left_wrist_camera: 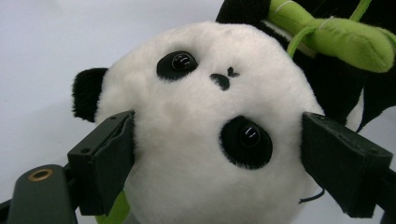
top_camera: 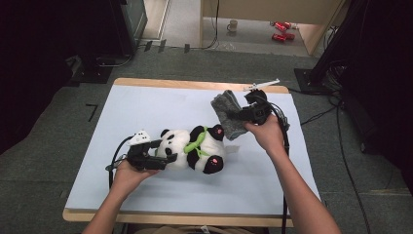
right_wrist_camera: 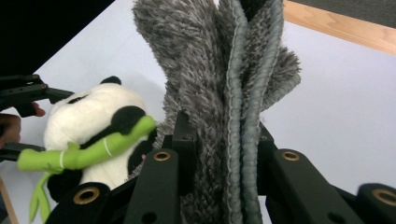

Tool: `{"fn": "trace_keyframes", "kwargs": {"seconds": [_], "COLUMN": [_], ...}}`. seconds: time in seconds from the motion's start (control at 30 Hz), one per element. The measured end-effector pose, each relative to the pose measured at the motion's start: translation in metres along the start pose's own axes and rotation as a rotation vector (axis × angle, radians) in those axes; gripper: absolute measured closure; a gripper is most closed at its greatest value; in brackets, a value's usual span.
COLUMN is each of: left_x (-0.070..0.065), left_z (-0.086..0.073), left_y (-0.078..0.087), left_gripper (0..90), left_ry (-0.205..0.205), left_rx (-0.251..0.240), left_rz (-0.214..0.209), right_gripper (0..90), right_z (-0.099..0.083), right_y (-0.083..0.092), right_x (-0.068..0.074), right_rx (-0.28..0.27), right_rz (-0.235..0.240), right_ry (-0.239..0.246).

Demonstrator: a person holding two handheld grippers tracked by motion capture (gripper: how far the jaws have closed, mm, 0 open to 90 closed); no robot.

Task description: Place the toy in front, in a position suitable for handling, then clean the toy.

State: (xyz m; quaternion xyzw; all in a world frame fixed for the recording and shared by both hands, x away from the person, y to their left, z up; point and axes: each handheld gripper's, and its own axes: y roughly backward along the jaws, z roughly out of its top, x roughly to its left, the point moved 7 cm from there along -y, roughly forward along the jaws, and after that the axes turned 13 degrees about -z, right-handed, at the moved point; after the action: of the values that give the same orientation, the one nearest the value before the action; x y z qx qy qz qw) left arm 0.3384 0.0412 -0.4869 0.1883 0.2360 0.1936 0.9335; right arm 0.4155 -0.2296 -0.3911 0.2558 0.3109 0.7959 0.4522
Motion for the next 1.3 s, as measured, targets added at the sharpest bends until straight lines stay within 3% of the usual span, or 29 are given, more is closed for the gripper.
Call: {"fn": "trace_keyframes", "kwargs": {"seconds": [0.17,0.37,0.43,0.53,0.7,1.0,1.3], "left_x": [0.000,-0.001,-0.002,-0.003,-0.005,-0.004,-0.001], "left_z": [0.000,0.000,-0.001,-0.001,0.003,0.002,0.006], "left_y": [0.000,0.001,0.002,0.002,0.002,0.001,-0.002], "left_gripper": [13.6,13.6,13.6,13.6,13.4,13.6,13.9], "left_ry": [-0.001,0.018,0.017,0.014,0.035,0.037,0.040], "left_rx": [0.002,0.011,0.021,0.026,0.049,0.036,0.012], "left_rz": [0.000,-0.001,0.006,0.012,0.020,0.024,0.012], "right_gripper": [72.9,73.0,72.9,72.9,72.8,72.6,72.1], "right_z": [0.013,0.021,0.025,0.030,0.045,0.055,0.055], "right_y": [0.001,-0.004,-0.011,-0.015,-0.027,-0.048,-0.082], "right_x": [0.017,0.025,0.032,0.038,0.061,0.096,0.126], "right_rx": [-0.003,0.003,0.027,0.030,0.029,0.055,0.124], "right_rz": [0.004,0.018,0.026,0.035,0.072,0.103,0.114], "right_ry": [0.022,0.021,0.037,0.048,0.091,0.132,0.164]}}
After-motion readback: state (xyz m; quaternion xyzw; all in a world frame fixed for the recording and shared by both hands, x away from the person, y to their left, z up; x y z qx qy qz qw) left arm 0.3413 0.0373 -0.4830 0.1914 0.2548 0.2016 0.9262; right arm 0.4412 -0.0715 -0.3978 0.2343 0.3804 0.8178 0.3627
